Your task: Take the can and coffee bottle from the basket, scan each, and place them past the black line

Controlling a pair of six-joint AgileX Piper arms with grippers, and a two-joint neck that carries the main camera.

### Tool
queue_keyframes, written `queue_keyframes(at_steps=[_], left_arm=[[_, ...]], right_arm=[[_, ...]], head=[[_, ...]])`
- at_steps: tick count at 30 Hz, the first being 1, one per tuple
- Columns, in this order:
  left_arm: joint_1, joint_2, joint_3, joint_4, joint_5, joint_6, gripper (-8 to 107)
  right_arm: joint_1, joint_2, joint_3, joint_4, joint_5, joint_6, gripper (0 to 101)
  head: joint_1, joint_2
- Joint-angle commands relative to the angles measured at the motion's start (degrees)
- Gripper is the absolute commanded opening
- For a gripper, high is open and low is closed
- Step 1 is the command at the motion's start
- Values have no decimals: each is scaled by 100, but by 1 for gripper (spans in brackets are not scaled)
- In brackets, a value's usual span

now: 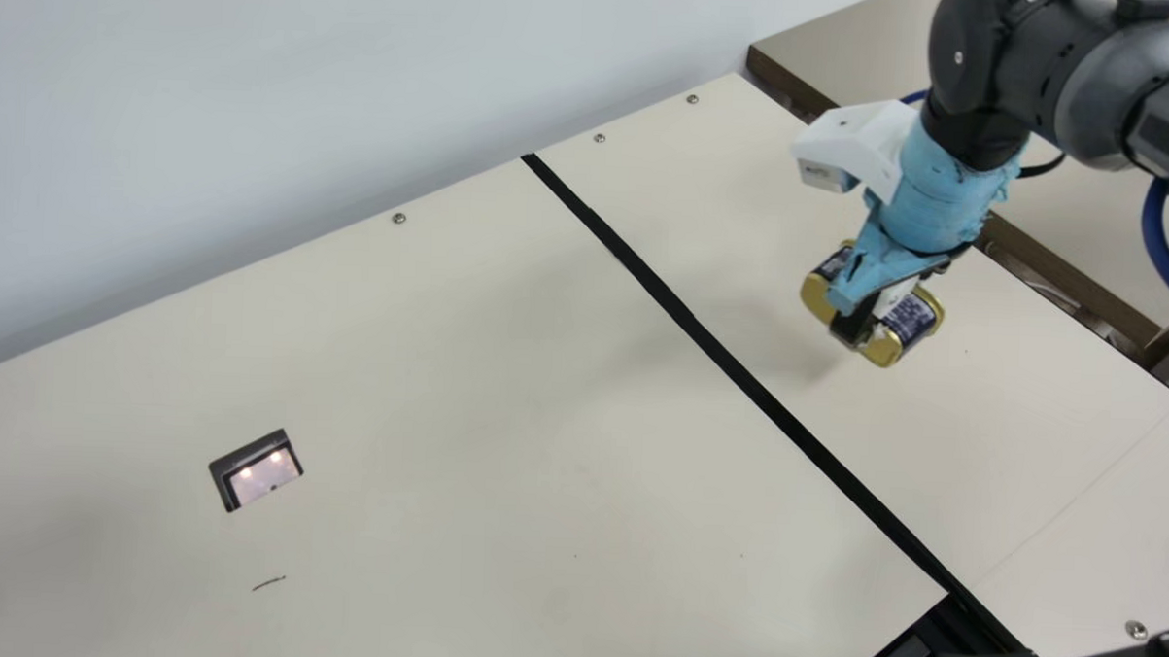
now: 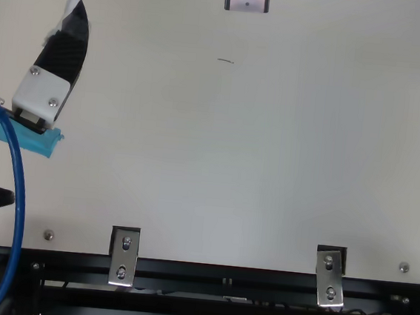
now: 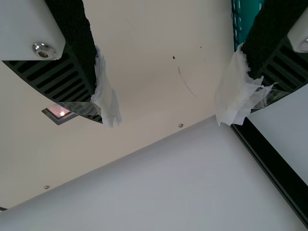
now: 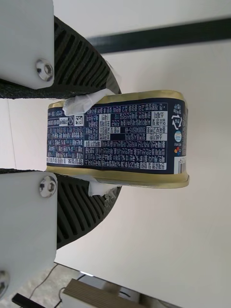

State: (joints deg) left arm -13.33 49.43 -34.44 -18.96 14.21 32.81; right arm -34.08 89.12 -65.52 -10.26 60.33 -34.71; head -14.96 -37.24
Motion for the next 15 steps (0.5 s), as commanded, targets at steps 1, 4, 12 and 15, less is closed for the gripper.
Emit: queue_keyframes(at_steps=[1,4,12,15], left_arm=[[0,0,0,0,0,0,90],[0,0,0,0,0,0,90],[0,0,0,0,0,0,90],[0,0,0,0,0,0,90]], right_arm=[[-337,64,95,-24,-209,15,0],[-611,169,250,-92,-472,26,0],[-1010,399,654,-148,-1064,88,80],[-992,397,685,-101,-1172,150,101]], head=[[-188,-141],[-188,-141],[-188,-141],[-188,-141]])
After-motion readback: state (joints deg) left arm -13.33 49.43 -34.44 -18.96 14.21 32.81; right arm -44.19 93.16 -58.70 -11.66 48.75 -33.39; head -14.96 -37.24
